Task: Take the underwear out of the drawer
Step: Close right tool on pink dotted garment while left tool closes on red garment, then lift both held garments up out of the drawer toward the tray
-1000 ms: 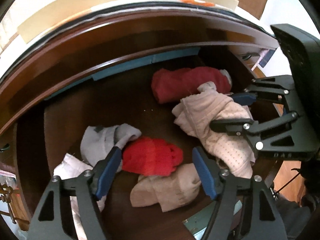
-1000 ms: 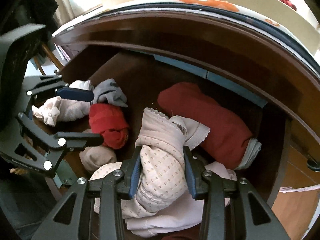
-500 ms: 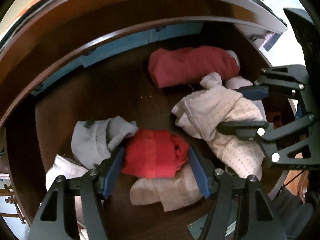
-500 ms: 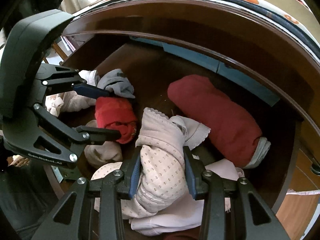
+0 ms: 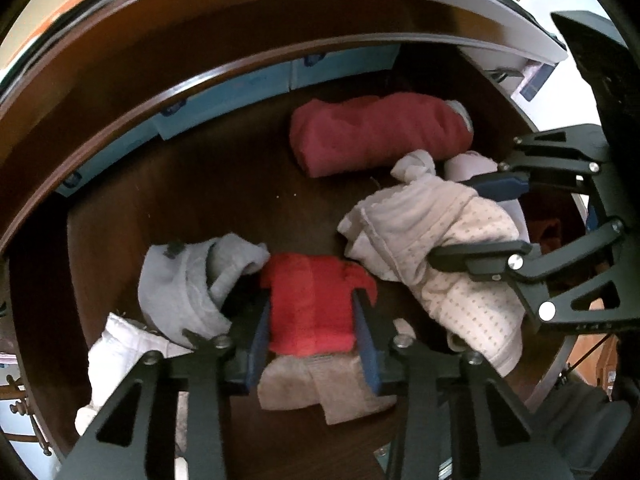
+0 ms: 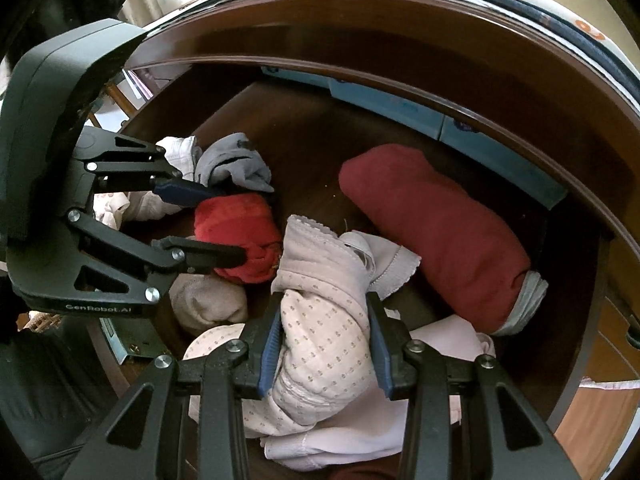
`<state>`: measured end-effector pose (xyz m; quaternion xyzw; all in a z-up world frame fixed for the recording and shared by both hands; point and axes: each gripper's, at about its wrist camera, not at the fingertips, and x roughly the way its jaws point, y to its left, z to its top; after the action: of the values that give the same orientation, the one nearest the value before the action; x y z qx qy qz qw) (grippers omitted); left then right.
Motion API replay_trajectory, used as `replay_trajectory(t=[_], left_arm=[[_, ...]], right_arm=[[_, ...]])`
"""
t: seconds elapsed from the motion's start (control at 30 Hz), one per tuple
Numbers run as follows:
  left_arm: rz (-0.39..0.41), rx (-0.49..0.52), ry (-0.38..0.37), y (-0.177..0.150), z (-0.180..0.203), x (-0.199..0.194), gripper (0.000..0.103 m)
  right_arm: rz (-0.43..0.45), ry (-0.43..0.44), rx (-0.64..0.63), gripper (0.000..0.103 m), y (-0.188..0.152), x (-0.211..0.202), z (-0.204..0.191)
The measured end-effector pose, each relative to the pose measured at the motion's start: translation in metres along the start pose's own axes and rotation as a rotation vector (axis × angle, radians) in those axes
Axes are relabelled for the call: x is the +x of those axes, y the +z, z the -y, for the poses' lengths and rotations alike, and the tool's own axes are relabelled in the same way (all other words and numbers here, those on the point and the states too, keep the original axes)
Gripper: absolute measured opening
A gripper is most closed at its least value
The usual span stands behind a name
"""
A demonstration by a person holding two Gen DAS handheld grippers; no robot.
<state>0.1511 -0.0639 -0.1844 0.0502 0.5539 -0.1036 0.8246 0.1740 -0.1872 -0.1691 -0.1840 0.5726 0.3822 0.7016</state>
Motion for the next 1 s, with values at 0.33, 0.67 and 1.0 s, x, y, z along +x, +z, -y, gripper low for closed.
replay_trajectory(t=[0.33, 0.67, 1.0], left_arm=[[0.109, -0.009, -0.034, -0.001, -0.001, -0.014, 0.031], [0.194, -0.017, -0.036, -0.002, -0.004, -0.026, 0.031], [0.289, -0.032, -0.013, -0.013, -0.011, -0.042, 0.031]], right_arm=[[0.038, -0.009, -0.005, 0.041, -0.006, -0.009, 0.002], [0.073, -0.027, -0.034, 0.041, -0.011, -0.02, -0.001], [0.167, -0.079, -0.074, 0.041, -0.019, -0.041, -0.009]])
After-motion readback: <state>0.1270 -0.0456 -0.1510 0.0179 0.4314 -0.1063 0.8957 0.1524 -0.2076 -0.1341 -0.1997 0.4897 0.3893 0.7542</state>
